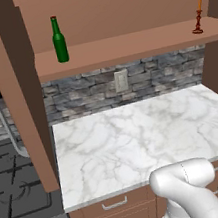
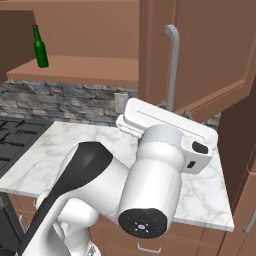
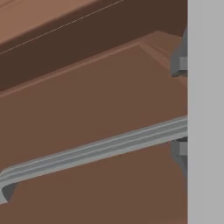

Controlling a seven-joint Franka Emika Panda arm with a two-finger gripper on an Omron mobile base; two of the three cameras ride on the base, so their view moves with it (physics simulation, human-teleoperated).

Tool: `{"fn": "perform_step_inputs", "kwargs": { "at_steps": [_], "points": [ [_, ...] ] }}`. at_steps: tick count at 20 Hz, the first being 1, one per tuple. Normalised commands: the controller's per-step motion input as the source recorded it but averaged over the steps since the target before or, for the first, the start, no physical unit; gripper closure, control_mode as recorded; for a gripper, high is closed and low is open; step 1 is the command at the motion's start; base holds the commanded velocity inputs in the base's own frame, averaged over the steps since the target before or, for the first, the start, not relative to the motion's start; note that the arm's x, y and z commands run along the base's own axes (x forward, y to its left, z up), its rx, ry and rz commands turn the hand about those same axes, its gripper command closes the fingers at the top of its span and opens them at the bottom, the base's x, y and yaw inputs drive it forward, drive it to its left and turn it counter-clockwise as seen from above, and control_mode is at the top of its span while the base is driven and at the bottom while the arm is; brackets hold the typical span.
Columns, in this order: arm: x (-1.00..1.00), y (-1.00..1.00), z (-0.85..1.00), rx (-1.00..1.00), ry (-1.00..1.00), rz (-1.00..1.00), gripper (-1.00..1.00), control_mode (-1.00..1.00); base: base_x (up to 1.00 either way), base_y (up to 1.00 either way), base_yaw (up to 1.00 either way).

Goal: Get the candle and the beer from the cabinet and move them to the dining counter.

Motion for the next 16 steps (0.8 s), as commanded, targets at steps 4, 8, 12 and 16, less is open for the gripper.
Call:
{"fn": "perform_step_inputs", "kwargs": {
  "at_steps": [4, 8, 12, 16],
  "points": [
    [-0.14, 0.0, 0.0, 0.0, 0.0, 0.0, -1.0, -1.0, 0.0, 0.0, 0.0],
    [-0.28, 0.0, 0.0, 0.0, 0.0, 0.0, -1.0, -1.0, 0.0, 0.0, 0.0],
    [-0.42, 0.07, 0.0, 0.0, 0.0, -0.01, -1.0, -1.0, 0.0, 0.0, 0.0],
    [-0.38, 0.36, 0.0, 0.0, 0.0, -0.09, -1.0, -1.0, 0.0, 0.0, 0.0]
  ]
}}
